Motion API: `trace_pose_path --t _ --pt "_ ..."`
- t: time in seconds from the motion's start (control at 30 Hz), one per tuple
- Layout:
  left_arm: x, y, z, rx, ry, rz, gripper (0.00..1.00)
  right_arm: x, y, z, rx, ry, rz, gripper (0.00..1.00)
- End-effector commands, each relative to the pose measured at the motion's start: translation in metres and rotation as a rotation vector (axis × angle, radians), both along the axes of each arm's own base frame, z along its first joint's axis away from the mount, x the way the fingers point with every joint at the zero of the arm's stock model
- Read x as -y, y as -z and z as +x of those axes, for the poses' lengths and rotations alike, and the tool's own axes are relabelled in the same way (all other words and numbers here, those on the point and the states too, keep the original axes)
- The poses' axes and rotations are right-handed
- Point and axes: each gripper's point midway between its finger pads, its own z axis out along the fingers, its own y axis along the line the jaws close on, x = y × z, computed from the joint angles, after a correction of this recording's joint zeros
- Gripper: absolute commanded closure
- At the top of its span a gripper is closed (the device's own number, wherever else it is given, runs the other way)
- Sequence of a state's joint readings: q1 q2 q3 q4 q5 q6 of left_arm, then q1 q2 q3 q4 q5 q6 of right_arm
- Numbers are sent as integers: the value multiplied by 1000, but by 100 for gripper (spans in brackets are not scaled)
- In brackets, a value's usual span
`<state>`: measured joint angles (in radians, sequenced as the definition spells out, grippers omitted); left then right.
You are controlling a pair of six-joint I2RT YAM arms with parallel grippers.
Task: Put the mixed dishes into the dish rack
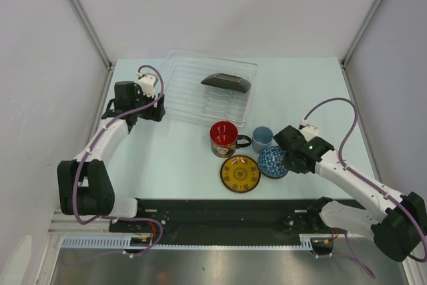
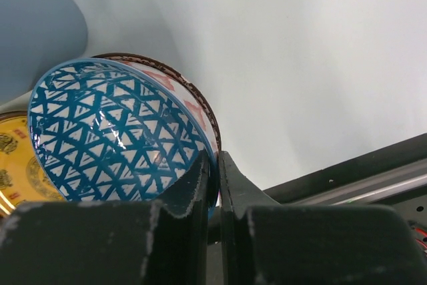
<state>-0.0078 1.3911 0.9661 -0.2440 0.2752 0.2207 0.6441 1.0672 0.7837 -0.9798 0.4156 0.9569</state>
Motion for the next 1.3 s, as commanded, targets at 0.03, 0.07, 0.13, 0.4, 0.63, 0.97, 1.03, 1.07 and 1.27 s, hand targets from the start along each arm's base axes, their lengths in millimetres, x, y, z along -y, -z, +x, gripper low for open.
trace_pose_path --t 0.03,0.07,0.13,0.4,0.63,0.97,1.03,1.07,1.27 --pt "1 -24 8 87 21 3 21 -2 -31 10 96 -27 54 100" --pt "1 -25 9 88 19 2 21 -3 -35 8 101 -37 63 100" --pt "1 -25 9 87 19 -1 21 -4 -43 10 115 -53 72 100" --pt "3 -39 22 116 12 -21 21 -6 -85 13 174 -92 95 100" --pt "5 -71 59 164 -36 -84 21 -14 -137 31 275 -122 107 100" --pt "-14 -75 122 202 -132 -104 21 -42 -175 86 345 -241 4 100" --pt "-17 -62 130 180 -138 -91 21 -46 -189 99 377 -264 -21 100" --pt "-18 -58 133 175 -140 -87 21 -50 -185 108 361 -272 -45 100" --pt "-20 -30 136 118 -143 -71 22 -63 -218 153 411 -315 -114 100"
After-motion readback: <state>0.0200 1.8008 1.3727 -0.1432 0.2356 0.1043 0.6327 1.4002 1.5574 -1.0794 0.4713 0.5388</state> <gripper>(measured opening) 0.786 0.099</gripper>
